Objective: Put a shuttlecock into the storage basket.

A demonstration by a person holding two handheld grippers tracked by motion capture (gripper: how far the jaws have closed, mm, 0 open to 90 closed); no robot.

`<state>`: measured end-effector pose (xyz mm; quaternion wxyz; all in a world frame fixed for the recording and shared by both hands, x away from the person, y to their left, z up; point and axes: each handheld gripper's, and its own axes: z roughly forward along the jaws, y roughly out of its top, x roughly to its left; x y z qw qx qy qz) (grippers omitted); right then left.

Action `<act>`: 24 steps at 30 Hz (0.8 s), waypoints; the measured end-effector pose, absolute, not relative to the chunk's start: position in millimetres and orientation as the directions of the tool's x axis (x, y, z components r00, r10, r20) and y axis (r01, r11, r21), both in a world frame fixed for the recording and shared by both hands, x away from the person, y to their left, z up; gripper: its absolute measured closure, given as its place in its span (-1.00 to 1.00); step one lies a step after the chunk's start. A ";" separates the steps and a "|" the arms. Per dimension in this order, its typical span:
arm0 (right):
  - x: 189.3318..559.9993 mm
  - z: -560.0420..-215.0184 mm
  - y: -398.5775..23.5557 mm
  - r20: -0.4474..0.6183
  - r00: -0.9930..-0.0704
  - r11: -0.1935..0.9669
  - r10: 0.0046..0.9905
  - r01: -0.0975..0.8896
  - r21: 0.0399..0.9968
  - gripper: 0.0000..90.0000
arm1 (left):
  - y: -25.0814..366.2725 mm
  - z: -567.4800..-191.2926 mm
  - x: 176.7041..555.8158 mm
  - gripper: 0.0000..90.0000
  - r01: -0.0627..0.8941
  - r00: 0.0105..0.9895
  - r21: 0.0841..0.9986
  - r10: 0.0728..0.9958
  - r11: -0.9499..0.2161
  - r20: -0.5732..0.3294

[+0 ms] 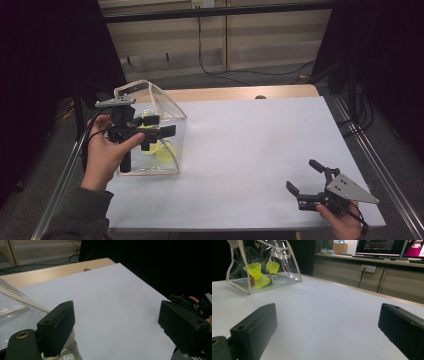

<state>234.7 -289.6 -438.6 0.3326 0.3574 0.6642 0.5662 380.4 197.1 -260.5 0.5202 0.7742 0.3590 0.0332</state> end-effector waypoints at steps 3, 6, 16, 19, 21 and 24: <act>234.8 -438.8 -289.0 -0.036 -0.525 0.102 0.851 0.099 0.990 -0.96 | 197.3 -260.1 378.1 -0.69 0.523 0.743 0.829 0.583 -0.198 -0.329; 235.3 -438.8 -288.7 -0.035 -0.525 0.102 0.850 0.099 0.990 -0.96 | 196.1 -260.1 375.4 -0.69 0.518 0.751 0.831 0.572 -0.202 -0.330; 233.7 -438.8 -290.6 -0.036 -0.520 0.101 0.854 0.098 0.990 -0.96 | 187.1 -268.8 366.7 -0.68 0.506 0.775 0.836 0.536 -0.211 -0.334; 233.4 -438.7 -290.3 -0.037 -0.521 0.102 0.853 0.097 0.990 -0.96 | 185.9 -272.9 365.5 -0.69 0.506 0.778 0.836 0.531 -0.211 -0.337; 233.4 -438.9 -290.3 -0.037 -0.521 0.103 0.853 0.098 0.990 -0.96 | 185.0 -276.7 364.3 -0.70 0.501 0.781 0.840 0.527 -0.209 -0.334; 233.4 -438.9 -290.7 -0.038 -0.520 0.103 0.853 0.097 0.990 -0.96 | 184.1 -281.1 361.6 -0.72 0.484 0.790 0.846 0.526 -0.223 -0.313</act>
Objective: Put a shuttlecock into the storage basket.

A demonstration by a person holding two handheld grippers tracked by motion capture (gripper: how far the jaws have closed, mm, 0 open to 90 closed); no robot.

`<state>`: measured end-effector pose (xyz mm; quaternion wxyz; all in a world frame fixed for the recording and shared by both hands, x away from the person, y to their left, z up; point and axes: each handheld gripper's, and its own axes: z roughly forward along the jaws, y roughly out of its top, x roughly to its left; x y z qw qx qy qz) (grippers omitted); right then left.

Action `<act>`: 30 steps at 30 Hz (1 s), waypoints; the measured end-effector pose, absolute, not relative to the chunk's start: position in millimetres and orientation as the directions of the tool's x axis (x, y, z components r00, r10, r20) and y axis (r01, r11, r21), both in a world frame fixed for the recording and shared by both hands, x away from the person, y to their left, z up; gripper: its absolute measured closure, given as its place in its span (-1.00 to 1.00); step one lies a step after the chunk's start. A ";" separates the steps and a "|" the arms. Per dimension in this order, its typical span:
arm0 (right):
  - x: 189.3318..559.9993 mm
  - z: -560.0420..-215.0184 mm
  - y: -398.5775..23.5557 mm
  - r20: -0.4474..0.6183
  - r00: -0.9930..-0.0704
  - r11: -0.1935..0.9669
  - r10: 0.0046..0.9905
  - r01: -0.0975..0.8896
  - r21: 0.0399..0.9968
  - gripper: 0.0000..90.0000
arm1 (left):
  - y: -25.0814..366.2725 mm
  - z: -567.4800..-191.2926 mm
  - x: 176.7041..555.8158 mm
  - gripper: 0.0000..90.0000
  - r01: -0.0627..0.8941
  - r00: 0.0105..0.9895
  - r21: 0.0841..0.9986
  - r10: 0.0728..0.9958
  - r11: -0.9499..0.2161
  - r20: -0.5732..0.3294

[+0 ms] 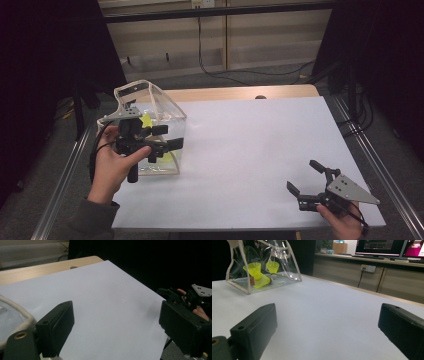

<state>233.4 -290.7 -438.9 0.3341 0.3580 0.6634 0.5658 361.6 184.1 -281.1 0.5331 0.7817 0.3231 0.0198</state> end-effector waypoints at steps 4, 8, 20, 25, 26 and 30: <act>233.3 -438.8 -291.0 -0.036 -0.521 0.103 0.853 0.100 0.990 -0.96 | 183.7 -287.0 358.4 -0.75 0.476 0.799 0.852 0.513 -0.220 -0.314; 233.1 -438.8 -290.7 -0.039 -0.522 0.104 0.852 0.097 0.990 -0.96 | 185.7 -293.3 357.3 -0.78 0.469 0.803 0.856 0.508 -0.216 -0.312; 233.0 -438.6 -290.8 -0.040 -0.522 0.106 0.852 0.096 0.990 -0.96 | 191.3 -311.7 351.3 -0.80 0.453 0.809 0.866 0.506 -0.210 -0.300; 233.2 -438.7 -291.4 -0.037 -0.519 0.104 0.854 0.099 0.990 -0.96 | 193.3 -318.5 348.9 -0.80 0.444 0.812 0.872 0.504 -0.205 -0.295; 233.1 -438.6 -291.3 -0.039 -0.520 0.106 0.854 0.100 0.989 -0.96 | 193.8 -319.7 348.3 -0.80 0.444 0.812 0.872 0.505 -0.206 -0.294; 233.0 -438.5 -290.8 -0.042 -0.522 0.107 0.852 0.096 0.990 -0.96 | 194.1 -325.1 346.1 -0.80 0.438 0.814 0.873 0.506 -0.212 -0.286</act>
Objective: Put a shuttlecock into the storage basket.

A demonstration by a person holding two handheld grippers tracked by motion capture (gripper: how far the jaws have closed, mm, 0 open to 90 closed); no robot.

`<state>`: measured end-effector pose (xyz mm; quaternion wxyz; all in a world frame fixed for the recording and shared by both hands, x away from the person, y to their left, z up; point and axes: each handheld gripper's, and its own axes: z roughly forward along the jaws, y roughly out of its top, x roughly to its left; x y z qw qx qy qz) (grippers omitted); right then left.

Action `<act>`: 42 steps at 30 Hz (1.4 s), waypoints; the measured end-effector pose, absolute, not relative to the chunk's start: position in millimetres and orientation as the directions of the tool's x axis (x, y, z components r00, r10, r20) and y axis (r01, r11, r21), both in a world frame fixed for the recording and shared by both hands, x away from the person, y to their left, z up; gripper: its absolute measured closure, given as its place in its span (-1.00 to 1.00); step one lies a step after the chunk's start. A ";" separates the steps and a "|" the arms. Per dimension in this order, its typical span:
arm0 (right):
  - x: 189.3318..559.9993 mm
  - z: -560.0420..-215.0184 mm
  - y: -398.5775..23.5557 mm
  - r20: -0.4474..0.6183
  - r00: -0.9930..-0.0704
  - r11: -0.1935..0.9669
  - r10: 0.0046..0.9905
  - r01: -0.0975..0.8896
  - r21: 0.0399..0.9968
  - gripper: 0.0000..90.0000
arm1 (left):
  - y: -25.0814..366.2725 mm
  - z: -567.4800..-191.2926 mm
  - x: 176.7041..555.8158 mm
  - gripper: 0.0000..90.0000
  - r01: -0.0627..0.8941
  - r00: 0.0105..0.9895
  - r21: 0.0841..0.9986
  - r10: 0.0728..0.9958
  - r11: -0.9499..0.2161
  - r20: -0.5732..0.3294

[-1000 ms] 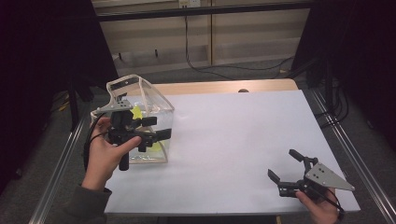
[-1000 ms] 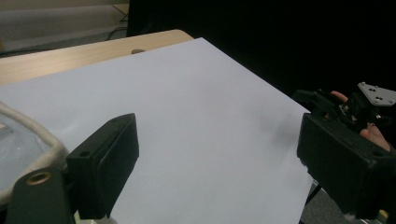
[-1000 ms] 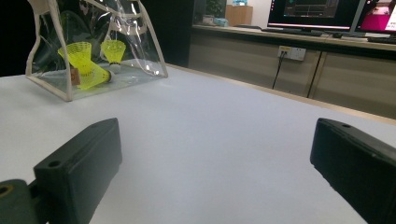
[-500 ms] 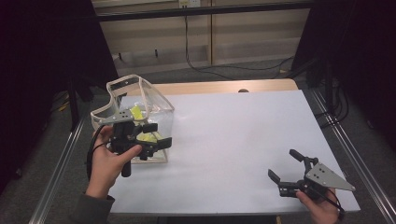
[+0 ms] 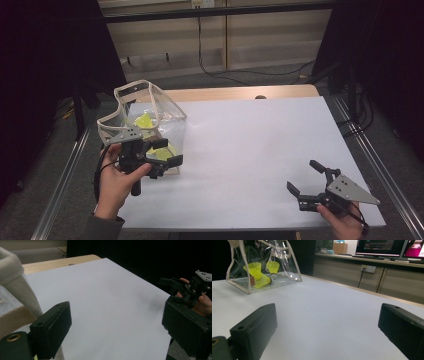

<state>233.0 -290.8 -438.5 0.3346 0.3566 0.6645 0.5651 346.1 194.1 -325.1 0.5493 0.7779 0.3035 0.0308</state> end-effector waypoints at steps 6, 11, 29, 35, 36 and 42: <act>232.6 -438.2 -291.3 -0.039 -0.521 0.106 0.853 0.099 0.989 -0.96 | 195.9 -333.5 343.6 -0.83 0.427 0.818 0.879 0.505 -0.212 -0.275; 232.7 -438.2 -291.2 -0.043 -0.521 0.109 0.852 0.097 0.989 -0.96 | 197.1 -340.7 342.2 -0.85 0.420 0.820 0.885 0.503 -0.201 -0.275; 232.9 -438.4 -290.6 -0.041 -0.522 0.106 0.852 0.096 0.990 -0.96 | 202.3 -358.7 338.3 -0.89 0.408 0.815 0.891 0.519 -0.198 -0.258; 232.9 -438.4 -290.6 -0.040 -0.522 0.106 0.852 0.096 0.990 -0.96 | 204.0 -364.9 337.6 -0.89 0.405 0.812 0.894 0.524 -0.191 -0.255; 232.9 -438.3 -290.7 -0.040 -0.523 0.105 0.852 0.095 0.990 -0.96 | 204.3 -365.9 337.5 -0.89 0.405 0.813 0.893 0.523 -0.194 -0.255; 232.8 -438.2 -290.6 -0.040 -0.522 0.105 0.852 0.095 0.990 -0.96 | 204.1 -372.5 336.9 -0.89 0.407 0.810 0.892 0.528 -0.194 -0.255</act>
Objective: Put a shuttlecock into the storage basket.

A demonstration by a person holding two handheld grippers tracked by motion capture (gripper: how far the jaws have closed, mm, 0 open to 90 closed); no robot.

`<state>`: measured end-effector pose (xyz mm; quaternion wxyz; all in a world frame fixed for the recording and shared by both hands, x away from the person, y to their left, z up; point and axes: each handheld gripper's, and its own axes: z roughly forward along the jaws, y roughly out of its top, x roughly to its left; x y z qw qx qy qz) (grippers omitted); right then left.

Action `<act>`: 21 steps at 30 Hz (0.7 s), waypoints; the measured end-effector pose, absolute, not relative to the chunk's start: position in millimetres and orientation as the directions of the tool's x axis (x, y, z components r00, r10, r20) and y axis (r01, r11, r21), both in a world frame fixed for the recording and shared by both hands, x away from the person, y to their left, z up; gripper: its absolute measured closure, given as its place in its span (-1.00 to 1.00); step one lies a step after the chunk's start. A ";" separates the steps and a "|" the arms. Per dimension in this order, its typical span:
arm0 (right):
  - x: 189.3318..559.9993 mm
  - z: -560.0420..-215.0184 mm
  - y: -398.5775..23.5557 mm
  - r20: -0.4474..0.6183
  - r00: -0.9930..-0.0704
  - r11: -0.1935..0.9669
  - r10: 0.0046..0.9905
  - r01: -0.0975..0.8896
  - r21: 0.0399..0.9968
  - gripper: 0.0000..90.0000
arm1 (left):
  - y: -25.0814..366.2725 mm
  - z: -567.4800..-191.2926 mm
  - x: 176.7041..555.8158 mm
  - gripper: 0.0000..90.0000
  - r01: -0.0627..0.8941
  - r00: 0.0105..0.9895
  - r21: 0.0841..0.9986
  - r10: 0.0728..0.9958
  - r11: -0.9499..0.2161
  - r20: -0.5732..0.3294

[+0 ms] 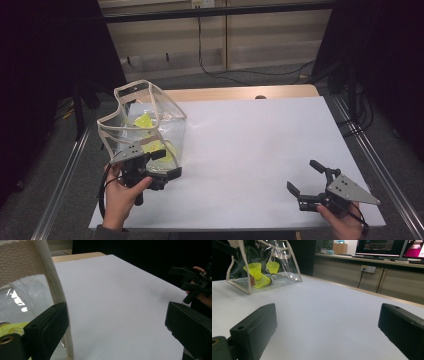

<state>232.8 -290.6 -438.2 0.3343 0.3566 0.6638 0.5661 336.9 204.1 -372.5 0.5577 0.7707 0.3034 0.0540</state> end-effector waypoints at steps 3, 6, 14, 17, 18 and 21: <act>233.0 -438.3 -290.8 -0.041 -0.522 0.106 0.852 0.095 0.990 -0.96 | 204.6 -375.0 336.4 -0.89 0.406 0.810 0.894 0.527 -0.189 -0.256; 232.6 -438.1 -290.9 -0.041 -0.522 0.107 0.852 0.098 0.989 -0.96 | 204.9 -377.6 335.7 -0.89 0.408 0.808 0.895 0.528 -0.181 -0.262; 232.6 -438.0 -291.0 -0.041 -0.522 0.107 0.852 0.097 0.989 -0.96 | 208.9 -383.6 334.8 -0.88 0.408 0.804 0.896 0.533 -0.177 -0.261; 232.6 -438.1 -291.0 -0.041 -0.522 0.107 0.852 0.098 0.989 -0.96 | 209.7 -385.4 333.8 -0.88 0.406 0.803 0.897 0.537 -0.175 -0.258; 232.6 -438.1 -291.1 -0.041 -0.522 0.107 0.852 0.098 0.989 -0.96 | 210.0 -386.2 333.6 -0.88 0.407 0.801 0.897 0.540 -0.171 -0.260; 232.7 -438.1 -291.2 -0.041 -0.522 0.107 0.852 0.097 0.989 -0.96 | 211.5 -387.4 333.4 -0.88 0.407 0.802 0.896 0.539 -0.176 -0.258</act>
